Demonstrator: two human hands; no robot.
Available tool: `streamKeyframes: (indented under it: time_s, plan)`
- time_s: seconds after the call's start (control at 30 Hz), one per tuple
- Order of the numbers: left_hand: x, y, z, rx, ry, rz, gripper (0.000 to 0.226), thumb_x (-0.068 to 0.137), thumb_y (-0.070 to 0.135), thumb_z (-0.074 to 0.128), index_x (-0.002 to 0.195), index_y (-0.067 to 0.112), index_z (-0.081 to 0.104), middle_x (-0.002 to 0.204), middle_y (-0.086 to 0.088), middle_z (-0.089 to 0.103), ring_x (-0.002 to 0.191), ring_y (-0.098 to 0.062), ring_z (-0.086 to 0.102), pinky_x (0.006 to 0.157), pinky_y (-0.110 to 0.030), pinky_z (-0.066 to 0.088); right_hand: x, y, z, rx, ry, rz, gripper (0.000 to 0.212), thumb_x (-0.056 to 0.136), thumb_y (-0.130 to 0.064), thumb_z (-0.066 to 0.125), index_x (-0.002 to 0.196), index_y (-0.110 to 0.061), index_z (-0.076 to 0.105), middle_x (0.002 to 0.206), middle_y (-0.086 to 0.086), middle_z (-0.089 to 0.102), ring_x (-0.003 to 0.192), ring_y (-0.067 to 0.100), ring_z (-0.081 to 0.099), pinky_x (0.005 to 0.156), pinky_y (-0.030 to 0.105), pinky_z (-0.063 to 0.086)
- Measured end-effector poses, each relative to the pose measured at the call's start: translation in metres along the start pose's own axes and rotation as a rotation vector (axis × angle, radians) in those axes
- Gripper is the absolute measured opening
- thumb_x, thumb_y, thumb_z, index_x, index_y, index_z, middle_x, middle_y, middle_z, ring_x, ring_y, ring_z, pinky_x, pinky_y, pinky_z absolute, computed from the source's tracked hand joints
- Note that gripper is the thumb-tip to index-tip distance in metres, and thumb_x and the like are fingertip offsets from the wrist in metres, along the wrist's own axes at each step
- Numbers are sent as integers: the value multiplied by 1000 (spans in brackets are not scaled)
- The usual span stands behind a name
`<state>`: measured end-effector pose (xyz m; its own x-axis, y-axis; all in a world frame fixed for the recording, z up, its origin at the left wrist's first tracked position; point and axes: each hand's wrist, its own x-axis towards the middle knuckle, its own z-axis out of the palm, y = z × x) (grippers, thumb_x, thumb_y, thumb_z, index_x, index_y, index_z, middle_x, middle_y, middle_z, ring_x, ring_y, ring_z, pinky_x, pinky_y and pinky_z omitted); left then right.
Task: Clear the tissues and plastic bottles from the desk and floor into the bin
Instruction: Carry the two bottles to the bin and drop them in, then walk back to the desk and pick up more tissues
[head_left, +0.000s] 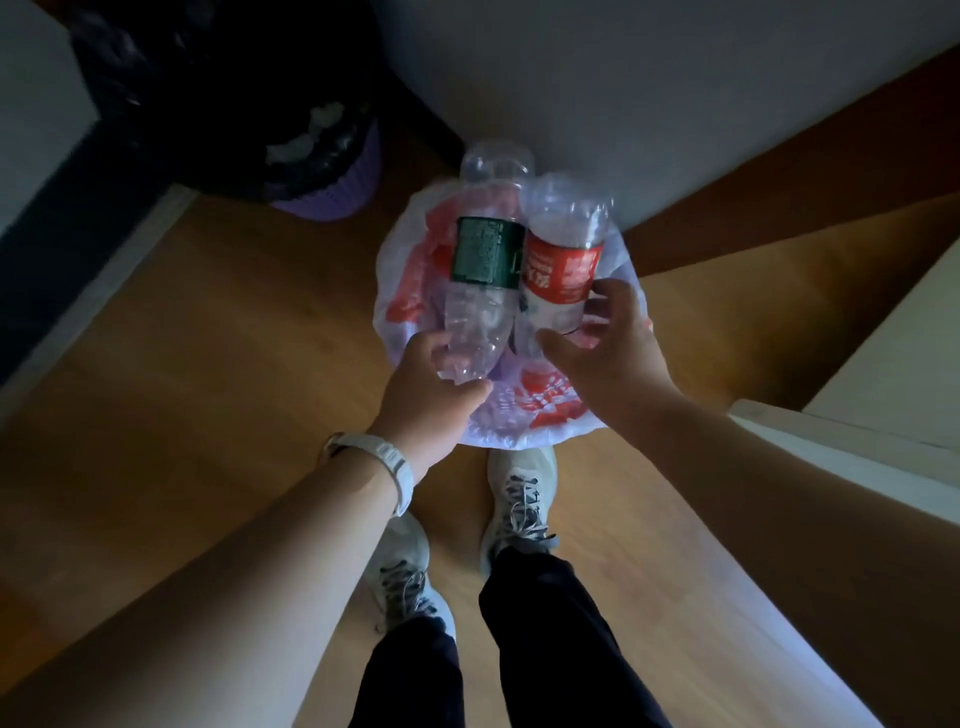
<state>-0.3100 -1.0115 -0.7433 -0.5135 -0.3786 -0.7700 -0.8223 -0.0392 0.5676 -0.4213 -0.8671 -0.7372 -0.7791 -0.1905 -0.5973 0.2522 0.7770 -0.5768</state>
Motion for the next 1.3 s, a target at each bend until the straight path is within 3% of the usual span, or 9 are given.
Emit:
streamKeyframes:
  time_s: [0.07, 0.23, 0.5, 0.63, 0.73, 0.87, 1.0, 1.3]
  plan:
    - [1, -3, 1, 110, -16, 37, 42, 85, 24, 72, 118, 31, 46, 106, 22, 56, 101, -8, 61, 83, -25, 49, 3, 11, 5, -42, 0, -2, 62, 76, -42, 75, 128, -27, 44, 112, -14, 59, 97, 7, 60, 88, 38, 53]
    - [-28, 3, -14, 325, 29, 153, 51, 88, 28, 66, 135, 23, 47, 132, 4, 55, 116, -15, 56, 89, -26, 42, -19, 11, -14, -135, -29, -17, 60, 81, -40, 70, 132, -26, 42, 122, -8, 57, 105, 12, 57, 90, 39, 51]
    - [-96, 69, -79, 507, 61, 394, 47, 90, 22, 64, 135, 21, 52, 132, 1, 56, 118, -17, 53, 90, -22, 37, -82, -57, -77, -268, -37, -115, 48, 86, -39, 64, 128, -29, 44, 122, -2, 54, 97, 13, 53, 74, 27, 39]
    - [-148, 118, -123, 617, 74, 600, 43, 88, 19, 66, 129, 22, 56, 126, 4, 57, 110, -13, 53, 87, -22, 37, -133, -116, -118, -390, -15, -212, 55, 88, -45, 61, 135, -26, 41, 131, 0, 51, 111, 21, 54, 81, 30, 42]
    - [-199, 153, -156, 721, 89, 725, 43, 87, 18, 67, 128, 15, 58, 125, -1, 59, 112, -20, 55, 90, -26, 40, -183, -157, -156, -546, 1, -300, 60, 87, -51, 58, 138, -25, 40, 130, 1, 51, 114, 28, 52, 86, 34, 43]
    - [-267, 193, -193, 835, 133, 838, 43, 88, 24, 66, 128, 13, 59, 128, -7, 60, 119, -27, 54, 97, -38, 44, -252, -202, -194, -670, 40, -414, 59, 87, -58, 52, 135, -27, 44, 132, -3, 51, 119, 26, 50, 92, 39, 44]
    - [-328, 226, -229, 949, 169, 922, 46, 90, 38, 55, 130, 14, 58, 131, -8, 58, 122, -29, 53, 94, -47, 49, -320, -240, -219, -733, 111, -485, 52, 89, -57, 53, 133, -28, 49, 135, -5, 51, 125, 24, 46, 95, 40, 42]
    - [-429, 288, -262, 988, 179, 1112, 58, 86, 50, 42, 128, 14, 61, 132, -10, 59, 120, -33, 55, 93, -47, 49, -440, -288, -278, -807, 287, -495, 52, 91, -58, 43, 134, -30, 47, 136, -6, 48, 126, 22, 44, 99, 40, 42]
